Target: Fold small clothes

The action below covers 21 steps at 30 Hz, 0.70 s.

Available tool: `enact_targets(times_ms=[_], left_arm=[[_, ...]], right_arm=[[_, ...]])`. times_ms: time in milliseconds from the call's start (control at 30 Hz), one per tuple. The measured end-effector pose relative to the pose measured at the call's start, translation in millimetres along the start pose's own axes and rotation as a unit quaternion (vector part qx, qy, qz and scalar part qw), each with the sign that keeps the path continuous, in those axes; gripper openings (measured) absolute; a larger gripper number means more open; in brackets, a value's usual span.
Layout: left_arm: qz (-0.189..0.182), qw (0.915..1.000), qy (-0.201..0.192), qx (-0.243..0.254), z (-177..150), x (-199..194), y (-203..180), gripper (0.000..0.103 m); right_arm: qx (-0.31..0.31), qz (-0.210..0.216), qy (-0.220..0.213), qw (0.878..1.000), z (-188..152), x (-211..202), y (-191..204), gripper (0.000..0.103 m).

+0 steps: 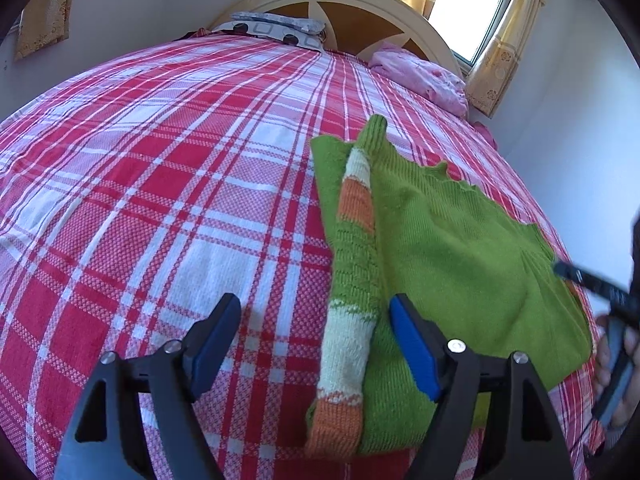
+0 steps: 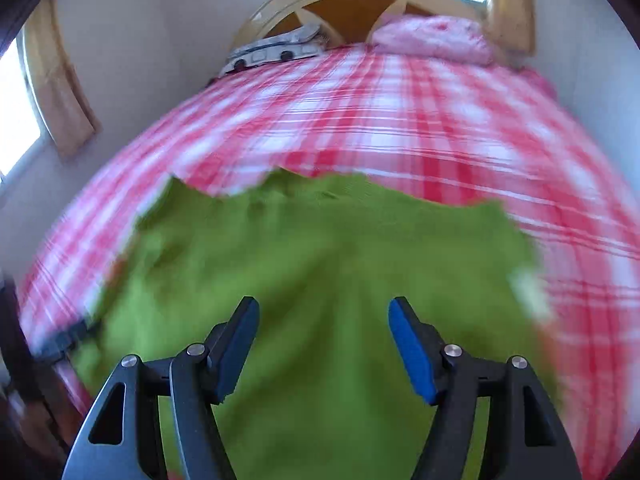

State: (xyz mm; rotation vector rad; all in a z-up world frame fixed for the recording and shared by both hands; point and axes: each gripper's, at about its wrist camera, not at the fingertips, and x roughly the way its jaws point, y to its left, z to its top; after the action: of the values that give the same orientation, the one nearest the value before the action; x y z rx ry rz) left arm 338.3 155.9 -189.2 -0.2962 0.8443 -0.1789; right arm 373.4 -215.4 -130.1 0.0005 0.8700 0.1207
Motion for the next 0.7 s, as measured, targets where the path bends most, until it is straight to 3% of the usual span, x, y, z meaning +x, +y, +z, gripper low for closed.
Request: enact_targets(times_ms=[100, 167, 267, 333, 467, 567, 700], left_arm=[[-0.005, 1.0000, 0.000, -0.006, -0.5, -0.8, 2.4, 0.081], [0.000, 1.0000, -0.001, -0.003, -1.3, -1.4, 1.2, 0.082], [0.022, 0.9997, 0.004, 0.012, -4.3, -2.2, -4.6, 0.088], [0.044, 0.9986, 0.010, 0.027, -8.2, -2.8, -9.6, 0.090], [0.055, 0.9980, 0.015, 0.029, -13.2, -5.3, -7.5, 0.090], [0.068, 0.9971, 0.017, 0.031, -18.8, -9.5, -6.9, 0.090], [0.069, 0.9969, 0.016, 0.033, -25.1, -15.9, -4.7, 0.090]], right_arm=[[0.014, -0.037, 0.018, 0.999, -44.0, -22.8, -34.1, 0.070], [0.030, -0.022, 0.054, 0.998, -72.6, -22.0, -52.4, 0.071], [-0.004, -0.018, 0.037, 0.999, -98.4, -34.2, -52.3, 0.071], [-0.013, -0.030, 0.045, 0.998, -100.3, -38.8, -46.1, 0.071], [-0.018, -0.031, 0.055, 0.998, -94.1, -28.6, -44.4, 0.080], [-0.006, -0.054, 0.055, 0.997, -87.8, -32.8, -38.6, 0.081], [-0.039, -0.031, -0.007, 0.999, -76.3, -62.0, 6.4, 0.081]])
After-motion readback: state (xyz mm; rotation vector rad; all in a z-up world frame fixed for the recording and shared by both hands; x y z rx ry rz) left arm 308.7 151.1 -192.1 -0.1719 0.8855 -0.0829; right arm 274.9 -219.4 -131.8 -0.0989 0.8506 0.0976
